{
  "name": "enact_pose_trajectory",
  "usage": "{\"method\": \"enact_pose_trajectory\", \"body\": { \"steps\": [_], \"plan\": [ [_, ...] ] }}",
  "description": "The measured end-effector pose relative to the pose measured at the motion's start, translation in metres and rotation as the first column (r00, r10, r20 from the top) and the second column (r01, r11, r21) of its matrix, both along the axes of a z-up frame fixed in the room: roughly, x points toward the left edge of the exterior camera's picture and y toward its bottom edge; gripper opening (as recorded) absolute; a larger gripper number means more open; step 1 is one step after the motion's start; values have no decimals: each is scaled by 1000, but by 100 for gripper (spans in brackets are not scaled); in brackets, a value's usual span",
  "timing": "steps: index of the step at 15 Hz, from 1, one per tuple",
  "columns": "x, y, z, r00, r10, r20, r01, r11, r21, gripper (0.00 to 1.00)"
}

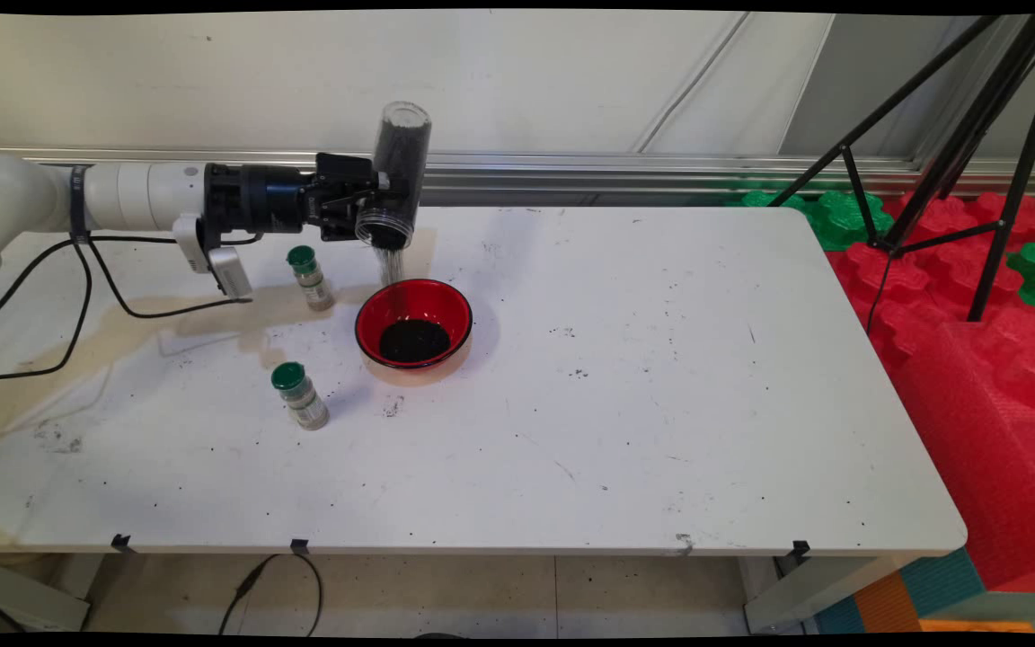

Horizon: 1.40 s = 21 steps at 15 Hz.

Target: Pour the black seasoning powder in the red bowl

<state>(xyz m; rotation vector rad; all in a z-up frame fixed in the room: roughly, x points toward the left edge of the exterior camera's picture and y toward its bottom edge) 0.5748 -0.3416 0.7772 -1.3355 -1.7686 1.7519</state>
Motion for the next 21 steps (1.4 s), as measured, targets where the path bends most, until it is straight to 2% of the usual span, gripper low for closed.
{"method": "enact_pose_trajectory", "body": {
  "steps": [7, 12, 18, 21],
  "plan": [
    [0, 2, 5, 1000, 7, -27, -6, 998, 56, 0],
    [1, 3, 9, 998, 20, -58, -13, 993, 118, 0],
    [1, 4, 18, 993, 46, -109, -21, 974, 226, 0],
    [1, 6, 24, 988, 63, -141, -20, 957, 290, 0]
  ]
}}
